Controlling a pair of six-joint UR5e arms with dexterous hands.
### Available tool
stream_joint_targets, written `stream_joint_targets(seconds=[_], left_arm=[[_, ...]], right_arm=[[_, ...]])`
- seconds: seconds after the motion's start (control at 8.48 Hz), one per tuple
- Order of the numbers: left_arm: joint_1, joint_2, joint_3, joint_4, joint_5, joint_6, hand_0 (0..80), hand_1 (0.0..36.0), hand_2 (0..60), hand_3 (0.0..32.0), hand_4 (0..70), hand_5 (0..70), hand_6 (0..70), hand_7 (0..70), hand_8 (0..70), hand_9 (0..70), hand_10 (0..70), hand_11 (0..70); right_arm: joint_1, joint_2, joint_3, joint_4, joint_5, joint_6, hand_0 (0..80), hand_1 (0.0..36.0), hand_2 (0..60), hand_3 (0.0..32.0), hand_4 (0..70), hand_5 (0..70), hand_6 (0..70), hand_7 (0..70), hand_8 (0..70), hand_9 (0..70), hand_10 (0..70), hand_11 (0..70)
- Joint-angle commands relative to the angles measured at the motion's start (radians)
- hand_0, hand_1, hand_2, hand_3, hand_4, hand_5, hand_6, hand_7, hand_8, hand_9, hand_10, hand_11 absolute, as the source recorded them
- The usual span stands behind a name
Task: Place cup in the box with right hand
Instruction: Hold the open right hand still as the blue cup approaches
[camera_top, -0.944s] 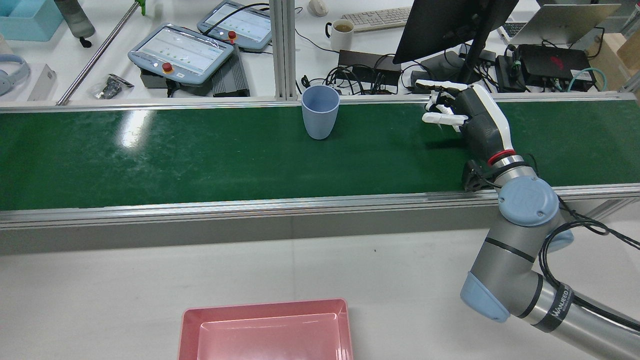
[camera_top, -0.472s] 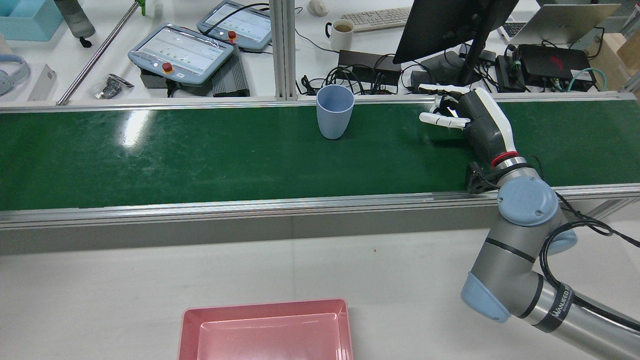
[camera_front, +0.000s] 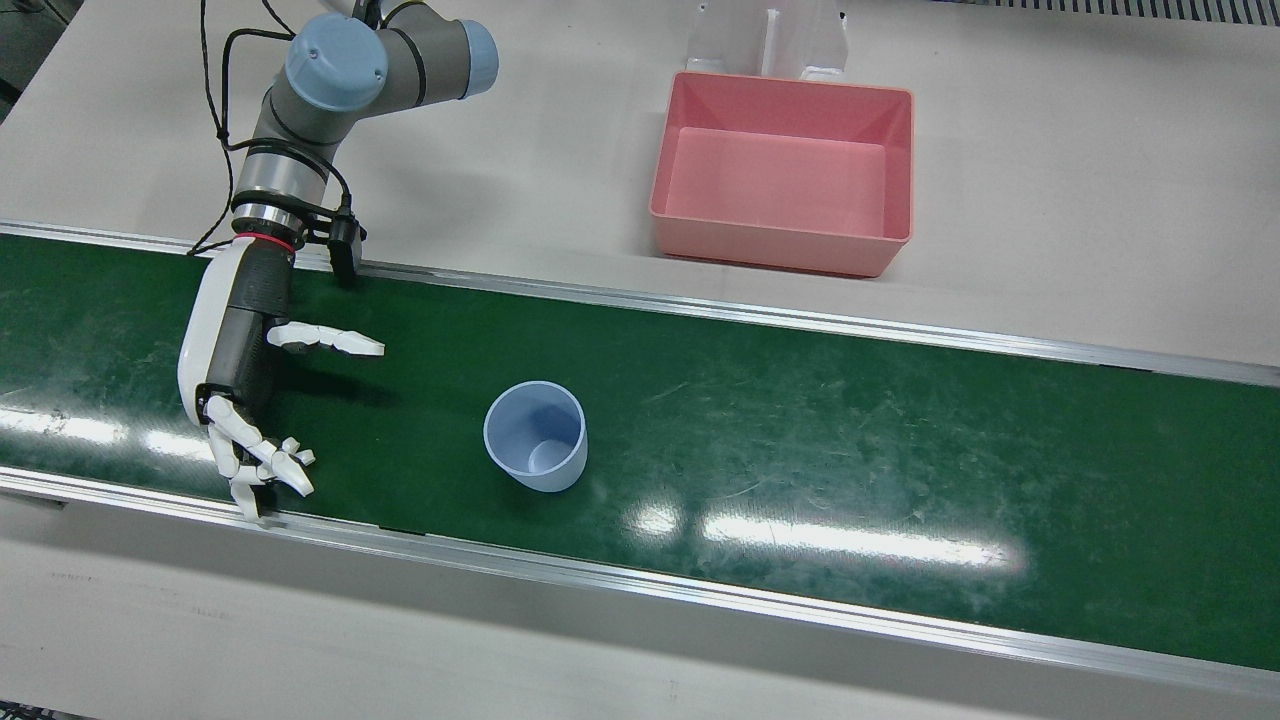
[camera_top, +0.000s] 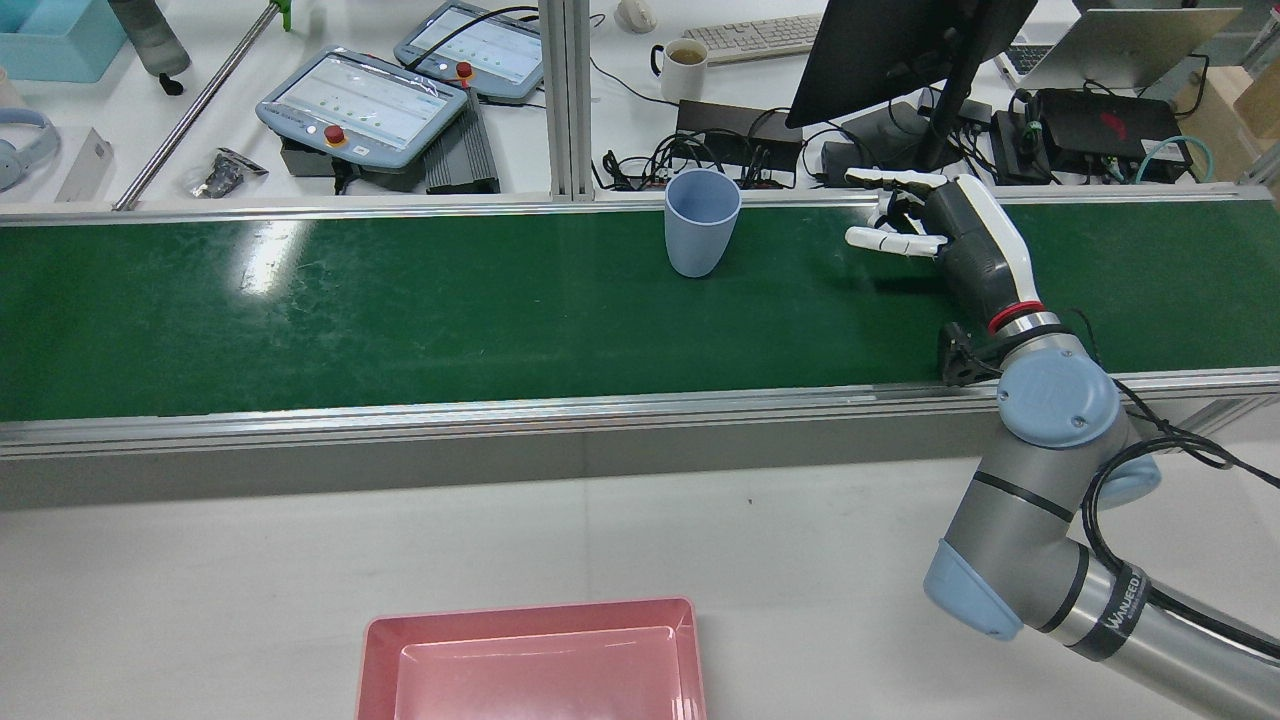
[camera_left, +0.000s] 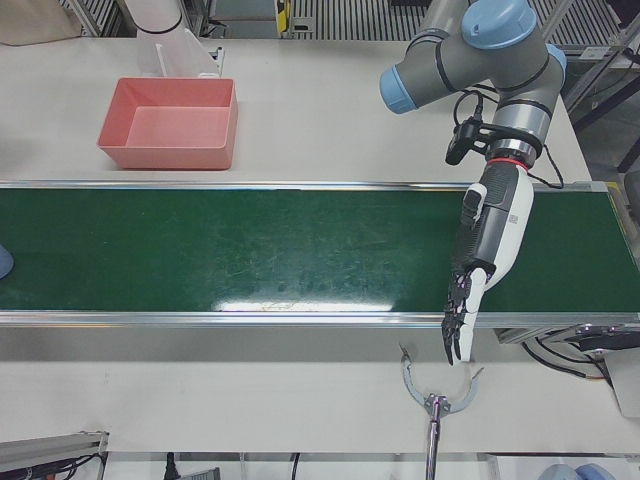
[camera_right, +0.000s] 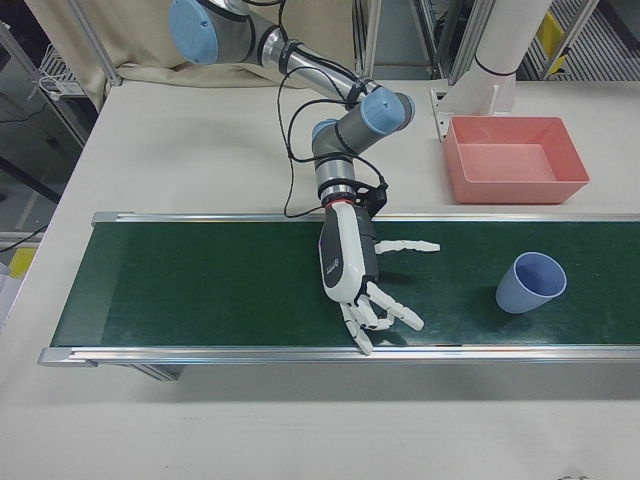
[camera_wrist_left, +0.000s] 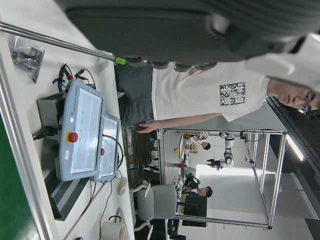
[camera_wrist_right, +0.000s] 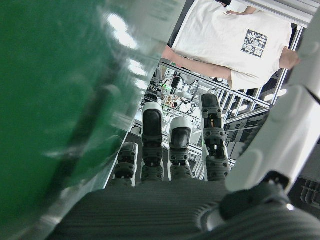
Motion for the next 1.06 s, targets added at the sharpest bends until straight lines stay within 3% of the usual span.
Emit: stream_joint_targets(seconds=[0.0,0.47,0.59,0.83,0.94], left_arm=[[0.0,0.0,-0.001,0.0,0.0,-0.001,0.0,0.0,0.0,0.0,0.0,0.0,0.0,0.0,0.0,0.0,0.0,0.0],[0.0,0.0,-0.001,0.0,0.0,0.001,0.0,0.0,0.0,0.0,0.0,0.0,0.0,0.0,0.0,0.0,0.0,0.0],[0.0,0.0,-0.001,0.0,0.0,0.001,0.0,0.0,0.0,0.0,0.0,0.0,0.0,0.0,0.0,0.0,0.0,0.0],[0.0,0.0,0.001,0.0,0.0,-0.001,0.0,0.0,0.0,0.0,0.0,0.0,0.0,0.0,0.0,0.0,0.0,0.0],[0.0,0.0,0.001,0.0,-0.001,-0.001,0.0,0.0,0.0,0.0,0.0,0.0,0.0,0.0,0.0,0.0,0.0,0.0]], right_arm=[[0.007,0.002,0.001,-0.001,0.0,-0.002,41.3,7.3,10.0,4.0,23.9,4.0,26.6,70.0,30.1,54.6,11.8,17.1],[0.015,0.007,0.004,0.0,-0.031,-0.08,42.2,7.7,9.8,4.2,23.0,4.2,26.5,70.0,30.1,54.6,12.0,17.4],[0.015,0.007,0.005,0.0,-0.031,-0.083,44.0,5.8,2.0,5.0,24.2,4.3,26.4,70.0,30.1,54.6,12.4,18.0],[0.015,0.007,0.008,0.0,-0.032,-0.084,44.9,1.9,0.0,5.0,27.3,4.0,26.2,70.0,30.0,54.6,12.2,17.7],[0.015,0.007,0.01,0.0,-0.032,-0.084,43.1,1.7,0.0,5.6,26.4,3.8,26.0,70.0,29.8,54.5,12.1,17.4]])
